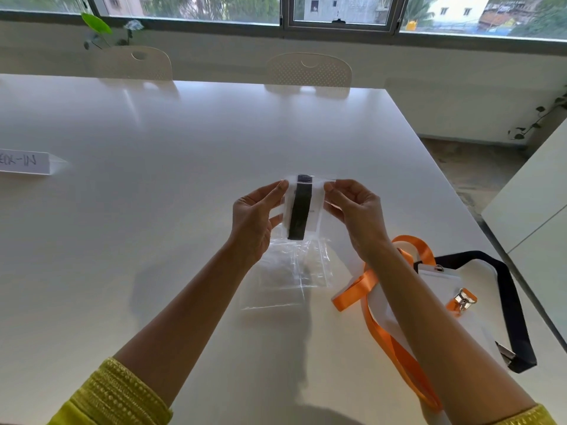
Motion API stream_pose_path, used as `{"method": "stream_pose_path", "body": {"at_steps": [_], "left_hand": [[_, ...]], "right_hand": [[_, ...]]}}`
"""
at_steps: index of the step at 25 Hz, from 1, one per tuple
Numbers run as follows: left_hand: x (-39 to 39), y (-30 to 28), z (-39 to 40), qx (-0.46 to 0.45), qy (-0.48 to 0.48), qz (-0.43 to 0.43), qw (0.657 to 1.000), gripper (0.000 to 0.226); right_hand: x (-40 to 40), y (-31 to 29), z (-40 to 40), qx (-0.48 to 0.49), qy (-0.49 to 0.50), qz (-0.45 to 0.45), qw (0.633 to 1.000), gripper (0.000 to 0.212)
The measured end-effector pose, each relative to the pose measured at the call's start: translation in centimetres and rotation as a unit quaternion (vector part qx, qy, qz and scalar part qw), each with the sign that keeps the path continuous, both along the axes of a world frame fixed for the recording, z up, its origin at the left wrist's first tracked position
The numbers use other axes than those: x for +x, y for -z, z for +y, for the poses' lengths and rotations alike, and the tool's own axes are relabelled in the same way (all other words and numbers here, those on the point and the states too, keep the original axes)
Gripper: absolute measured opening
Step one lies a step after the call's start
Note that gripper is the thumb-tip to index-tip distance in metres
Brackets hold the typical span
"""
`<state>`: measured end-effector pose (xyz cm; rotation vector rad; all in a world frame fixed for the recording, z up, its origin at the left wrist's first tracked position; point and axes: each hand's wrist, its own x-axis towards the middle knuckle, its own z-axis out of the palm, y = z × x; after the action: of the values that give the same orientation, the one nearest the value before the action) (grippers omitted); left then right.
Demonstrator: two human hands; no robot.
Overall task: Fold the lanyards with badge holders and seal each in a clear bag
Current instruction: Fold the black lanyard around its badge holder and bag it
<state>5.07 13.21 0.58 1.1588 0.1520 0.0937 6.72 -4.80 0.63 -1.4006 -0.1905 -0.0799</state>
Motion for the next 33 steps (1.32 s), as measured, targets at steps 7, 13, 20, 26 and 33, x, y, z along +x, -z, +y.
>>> {"method": "stream_pose_path", "body": {"at_steps": [7,13,20,26,33], "left_hand": [[0.1,0.2,-0.3,0.029,-0.018,-0.006,0.999,0.016],[0.3,0.0,-0.1,0.038,-0.056,-0.005,0.998,0.021],[0.5,0.2,0.0,0.023,-0.056,-0.016,0.998,0.012],[0.7,1.3,0.1,-0.009,-0.02,-0.015,1.0,0.008],[0.9,1.5,0.6,-0.017,0.0,-0.02,1.0,0.015]], "right_hand": [[0.0,0.2,0.0,-0.009,0.018,0.004,1.0,0.019],[0.0,0.2,-0.4,0.011,0.023,0.012,1.0,0.013],[0.0,-0.2,-0.4,0.005,0.037,0.008,0.999,0.01],[-0.1,-0.5,-0.1,-0.024,0.024,-0.018,0.999,0.009],[-0.3,-1.0,-0.1,-0.027,-0.019,0.007,0.999,0.013]]}}
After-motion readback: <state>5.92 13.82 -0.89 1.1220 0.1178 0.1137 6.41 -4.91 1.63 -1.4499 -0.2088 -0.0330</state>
